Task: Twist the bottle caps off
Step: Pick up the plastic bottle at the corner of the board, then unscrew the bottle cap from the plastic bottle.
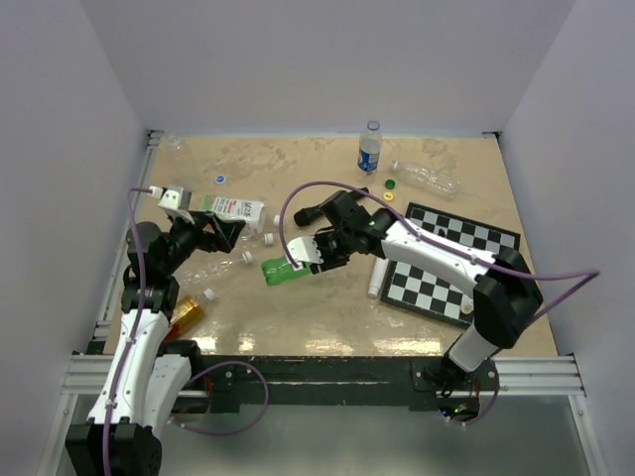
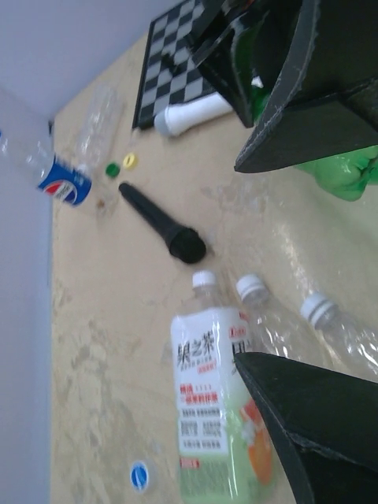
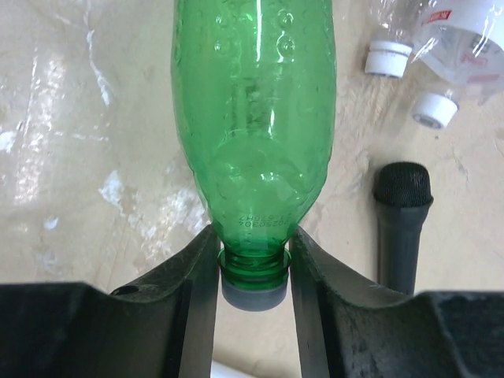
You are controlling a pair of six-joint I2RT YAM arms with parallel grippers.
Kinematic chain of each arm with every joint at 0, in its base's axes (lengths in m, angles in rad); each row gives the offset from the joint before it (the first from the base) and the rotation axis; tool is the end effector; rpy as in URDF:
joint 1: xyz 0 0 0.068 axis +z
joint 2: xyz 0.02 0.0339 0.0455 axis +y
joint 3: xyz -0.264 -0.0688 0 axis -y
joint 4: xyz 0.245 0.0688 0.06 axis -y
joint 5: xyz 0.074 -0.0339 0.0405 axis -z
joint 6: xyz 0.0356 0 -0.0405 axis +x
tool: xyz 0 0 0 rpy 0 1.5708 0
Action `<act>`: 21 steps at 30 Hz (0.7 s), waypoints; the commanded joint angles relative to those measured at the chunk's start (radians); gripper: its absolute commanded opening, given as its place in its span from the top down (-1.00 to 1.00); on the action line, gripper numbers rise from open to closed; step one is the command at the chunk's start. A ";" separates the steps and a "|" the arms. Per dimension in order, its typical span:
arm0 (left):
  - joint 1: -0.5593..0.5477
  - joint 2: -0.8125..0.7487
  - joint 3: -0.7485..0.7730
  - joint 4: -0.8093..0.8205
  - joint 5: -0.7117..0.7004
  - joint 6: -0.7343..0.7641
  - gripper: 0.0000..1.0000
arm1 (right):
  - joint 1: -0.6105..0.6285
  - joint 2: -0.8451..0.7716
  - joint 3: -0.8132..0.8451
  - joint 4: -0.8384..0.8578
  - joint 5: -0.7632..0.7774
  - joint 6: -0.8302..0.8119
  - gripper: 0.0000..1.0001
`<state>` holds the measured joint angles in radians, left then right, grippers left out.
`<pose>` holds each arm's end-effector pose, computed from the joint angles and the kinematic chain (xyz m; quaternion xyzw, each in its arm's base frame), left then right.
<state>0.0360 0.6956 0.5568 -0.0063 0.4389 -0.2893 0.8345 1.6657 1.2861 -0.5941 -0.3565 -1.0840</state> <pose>0.1738 -0.0089 0.2929 0.0209 0.7517 -0.2440 0.6124 0.2293 0.2715 0.2525 -0.8001 0.4973 0.1321 0.3083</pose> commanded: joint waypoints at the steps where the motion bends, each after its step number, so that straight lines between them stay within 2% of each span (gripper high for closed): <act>1: -0.005 0.103 -0.034 0.245 0.372 -0.157 -1.00 | -0.023 -0.104 -0.083 0.045 0.034 -0.037 0.87; 3: -0.025 0.172 -0.038 0.313 0.458 -0.215 -1.00 | -0.055 -0.129 -0.103 0.043 0.021 -0.039 0.87; 5: -0.085 0.228 -0.009 0.307 0.488 -0.218 -1.00 | -0.090 -0.148 -0.120 0.047 0.002 -0.037 0.86; 11: -0.217 0.373 0.098 0.164 0.480 -0.126 -1.00 | -0.156 -0.187 -0.134 0.034 -0.081 -0.043 0.85; 17: -0.338 0.504 0.210 0.069 0.477 -0.079 -1.00 | -0.161 -0.184 -0.131 0.024 -0.110 -0.056 0.84; 21: -0.392 0.617 0.291 -0.064 0.440 -0.024 -1.00 | -0.161 -0.187 -0.134 0.027 -0.113 -0.057 0.85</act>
<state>-0.3122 1.2293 0.7536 0.0597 0.8856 -0.3954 0.6697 1.5028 1.1522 -0.5774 -0.4263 -1.1267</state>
